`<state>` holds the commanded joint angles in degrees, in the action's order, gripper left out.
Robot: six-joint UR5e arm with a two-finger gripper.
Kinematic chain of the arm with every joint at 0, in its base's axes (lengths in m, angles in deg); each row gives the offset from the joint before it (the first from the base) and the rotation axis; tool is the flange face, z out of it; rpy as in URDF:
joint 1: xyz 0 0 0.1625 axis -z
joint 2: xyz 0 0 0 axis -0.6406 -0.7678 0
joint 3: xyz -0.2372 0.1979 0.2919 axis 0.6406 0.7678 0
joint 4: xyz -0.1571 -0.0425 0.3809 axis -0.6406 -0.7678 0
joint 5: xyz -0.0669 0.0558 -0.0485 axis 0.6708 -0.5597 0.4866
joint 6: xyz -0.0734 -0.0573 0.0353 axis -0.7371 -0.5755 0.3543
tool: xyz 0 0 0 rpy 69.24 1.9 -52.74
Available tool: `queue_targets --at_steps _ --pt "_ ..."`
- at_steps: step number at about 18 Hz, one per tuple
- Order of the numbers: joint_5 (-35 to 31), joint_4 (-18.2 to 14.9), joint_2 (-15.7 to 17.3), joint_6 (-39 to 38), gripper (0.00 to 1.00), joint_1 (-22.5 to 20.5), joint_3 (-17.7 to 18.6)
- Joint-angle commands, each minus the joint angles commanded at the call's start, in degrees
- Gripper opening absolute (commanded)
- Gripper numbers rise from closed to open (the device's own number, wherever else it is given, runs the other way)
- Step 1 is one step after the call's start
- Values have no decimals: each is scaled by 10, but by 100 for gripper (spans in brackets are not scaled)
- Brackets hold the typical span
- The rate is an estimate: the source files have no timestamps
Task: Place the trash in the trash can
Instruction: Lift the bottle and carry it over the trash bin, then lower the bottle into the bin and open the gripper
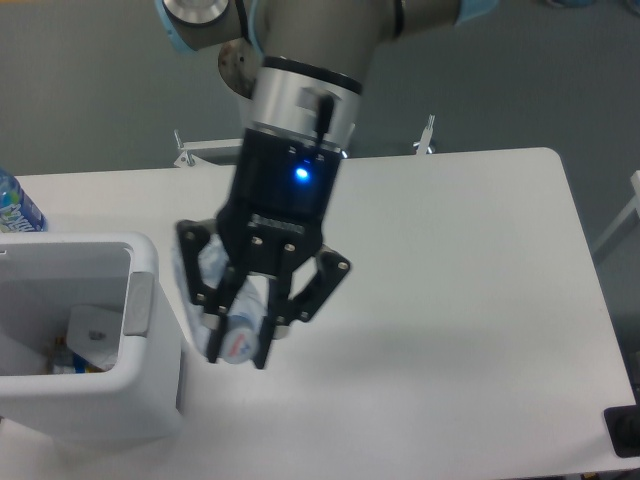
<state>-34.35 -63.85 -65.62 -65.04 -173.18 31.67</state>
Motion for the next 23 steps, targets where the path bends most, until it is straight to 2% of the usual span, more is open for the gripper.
queue_targets --at_steps 6,11,20,23 --pt "0 3 -5 -5 30 33 0" --pt "-1 4 -26 -5 30 71 0" --pt "-2 4 -56 2 30 91 -10" --pt "-3 14 -69 3 30 98 -13"
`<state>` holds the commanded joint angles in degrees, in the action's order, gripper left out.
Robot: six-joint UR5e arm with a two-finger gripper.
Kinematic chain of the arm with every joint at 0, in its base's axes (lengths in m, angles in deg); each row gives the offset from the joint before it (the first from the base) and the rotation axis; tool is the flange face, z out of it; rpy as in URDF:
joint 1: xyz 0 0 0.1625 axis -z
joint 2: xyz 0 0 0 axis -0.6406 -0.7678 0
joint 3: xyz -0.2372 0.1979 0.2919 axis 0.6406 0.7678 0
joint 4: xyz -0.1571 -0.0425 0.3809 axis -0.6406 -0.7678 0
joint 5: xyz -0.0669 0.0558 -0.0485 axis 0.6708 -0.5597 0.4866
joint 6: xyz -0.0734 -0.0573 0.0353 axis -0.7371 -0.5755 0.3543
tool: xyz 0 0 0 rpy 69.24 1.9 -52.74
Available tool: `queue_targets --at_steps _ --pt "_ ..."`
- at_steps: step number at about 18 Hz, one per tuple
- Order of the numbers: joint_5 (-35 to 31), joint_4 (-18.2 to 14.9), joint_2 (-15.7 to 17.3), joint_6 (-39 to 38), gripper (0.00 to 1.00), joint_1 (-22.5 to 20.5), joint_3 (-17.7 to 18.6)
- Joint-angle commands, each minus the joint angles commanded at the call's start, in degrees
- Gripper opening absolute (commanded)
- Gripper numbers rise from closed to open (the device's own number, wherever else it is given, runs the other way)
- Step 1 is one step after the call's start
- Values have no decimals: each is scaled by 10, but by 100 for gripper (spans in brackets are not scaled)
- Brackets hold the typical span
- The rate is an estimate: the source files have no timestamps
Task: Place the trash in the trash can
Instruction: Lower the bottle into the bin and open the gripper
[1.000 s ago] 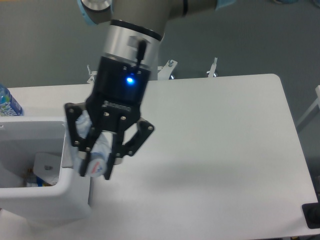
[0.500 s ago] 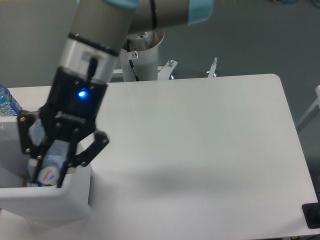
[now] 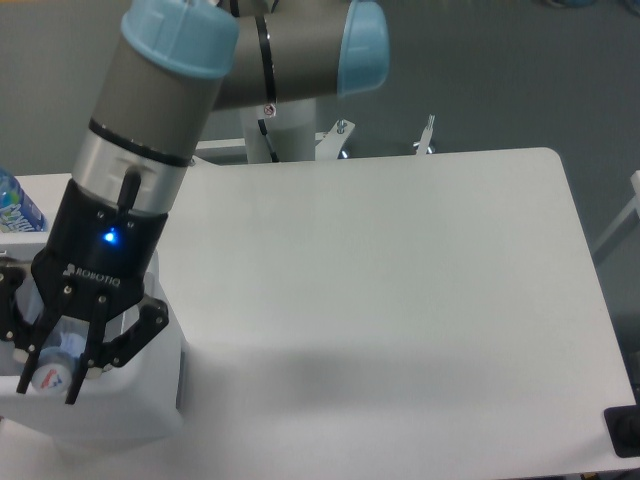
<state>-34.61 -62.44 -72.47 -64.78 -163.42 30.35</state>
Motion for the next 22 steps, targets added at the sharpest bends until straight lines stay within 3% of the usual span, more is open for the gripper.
queue_targets --at_steps 6,9,12,13,18,22 --pt "0 1 -20 0 34 18 7" --pt "-1 3 -25 8 57 25 11" --pt "-4 3 -20 46 96 26 31" --pt "-4 3 -16 54 100 26 33" --pt "-11 3 10 68 100 19 33" --pt "-109 2 51 97 100 -15 33"
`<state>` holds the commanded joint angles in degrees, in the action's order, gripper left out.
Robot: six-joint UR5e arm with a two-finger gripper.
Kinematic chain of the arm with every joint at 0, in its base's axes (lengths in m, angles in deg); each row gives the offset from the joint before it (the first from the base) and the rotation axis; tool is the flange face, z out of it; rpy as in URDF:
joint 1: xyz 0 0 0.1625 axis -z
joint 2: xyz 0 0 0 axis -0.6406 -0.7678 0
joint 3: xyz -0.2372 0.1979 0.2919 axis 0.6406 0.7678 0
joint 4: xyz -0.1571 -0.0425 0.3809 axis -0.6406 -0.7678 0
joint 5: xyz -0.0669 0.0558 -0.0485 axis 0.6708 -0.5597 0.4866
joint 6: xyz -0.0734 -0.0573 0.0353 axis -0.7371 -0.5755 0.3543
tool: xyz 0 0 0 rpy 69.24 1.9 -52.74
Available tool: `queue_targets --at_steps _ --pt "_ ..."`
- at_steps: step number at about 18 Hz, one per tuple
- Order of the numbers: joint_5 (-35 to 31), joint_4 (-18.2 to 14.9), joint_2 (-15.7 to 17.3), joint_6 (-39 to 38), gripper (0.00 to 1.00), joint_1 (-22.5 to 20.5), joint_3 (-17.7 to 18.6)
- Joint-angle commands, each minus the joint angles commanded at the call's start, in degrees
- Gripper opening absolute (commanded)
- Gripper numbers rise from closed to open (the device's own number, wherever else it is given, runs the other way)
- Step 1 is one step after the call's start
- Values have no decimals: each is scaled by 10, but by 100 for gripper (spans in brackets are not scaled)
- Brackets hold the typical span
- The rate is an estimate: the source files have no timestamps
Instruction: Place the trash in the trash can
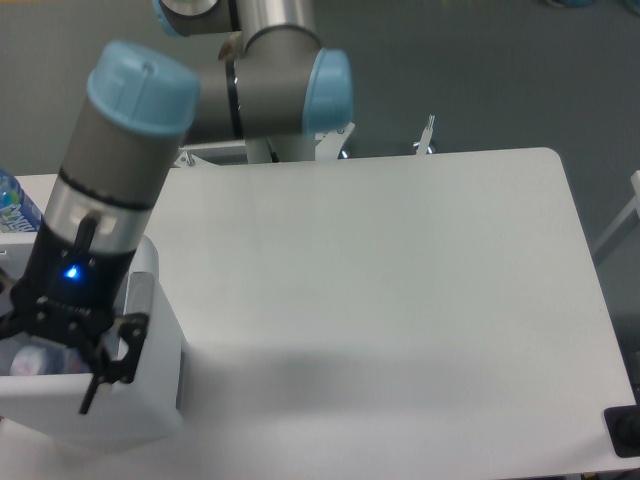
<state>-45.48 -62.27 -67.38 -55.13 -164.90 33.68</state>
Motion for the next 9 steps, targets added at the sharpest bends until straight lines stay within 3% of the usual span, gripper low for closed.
queue_targets --at_steps 6,9 --pt "-185 -3 23 67 100 -32 -1" --pt "-242 -8 26 96 100 -41 1"
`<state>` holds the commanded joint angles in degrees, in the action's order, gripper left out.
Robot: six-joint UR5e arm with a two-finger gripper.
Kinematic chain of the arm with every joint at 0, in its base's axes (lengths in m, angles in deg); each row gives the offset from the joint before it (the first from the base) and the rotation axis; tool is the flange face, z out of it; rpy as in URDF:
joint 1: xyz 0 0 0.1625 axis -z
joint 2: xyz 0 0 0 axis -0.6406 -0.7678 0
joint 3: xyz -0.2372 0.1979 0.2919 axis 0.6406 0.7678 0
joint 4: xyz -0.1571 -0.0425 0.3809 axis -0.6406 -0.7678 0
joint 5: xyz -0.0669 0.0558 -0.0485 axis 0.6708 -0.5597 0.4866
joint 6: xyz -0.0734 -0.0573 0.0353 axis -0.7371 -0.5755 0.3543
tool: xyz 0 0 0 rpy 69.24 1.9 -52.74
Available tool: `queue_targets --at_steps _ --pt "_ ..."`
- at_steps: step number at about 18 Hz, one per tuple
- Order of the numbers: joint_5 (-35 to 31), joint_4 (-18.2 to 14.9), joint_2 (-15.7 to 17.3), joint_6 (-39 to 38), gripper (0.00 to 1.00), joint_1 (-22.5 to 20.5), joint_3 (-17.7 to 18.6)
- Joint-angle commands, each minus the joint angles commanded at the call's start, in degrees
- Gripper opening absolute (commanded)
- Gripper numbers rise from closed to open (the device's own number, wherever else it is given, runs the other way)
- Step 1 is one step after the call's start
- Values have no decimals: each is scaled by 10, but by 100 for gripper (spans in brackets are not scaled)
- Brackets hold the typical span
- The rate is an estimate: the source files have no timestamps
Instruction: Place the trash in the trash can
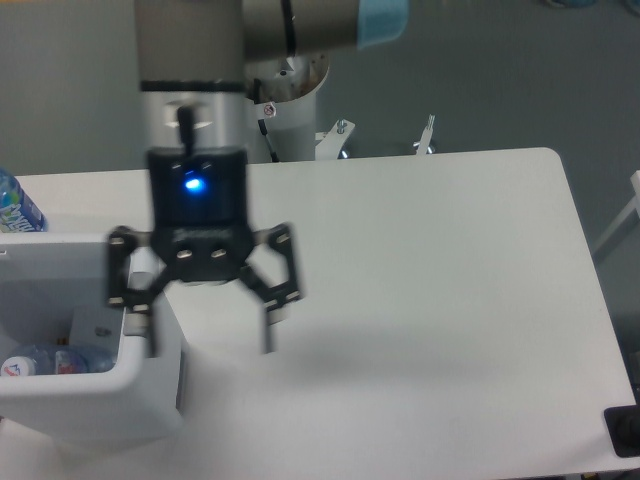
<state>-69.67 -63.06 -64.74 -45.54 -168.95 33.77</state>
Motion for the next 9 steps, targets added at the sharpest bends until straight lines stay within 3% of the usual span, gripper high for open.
queue_targets --at_steps 2,9 --pt "-25 -17 0 29 100 -6 2" --pt "-63 -161 51 238 100 -27 46"
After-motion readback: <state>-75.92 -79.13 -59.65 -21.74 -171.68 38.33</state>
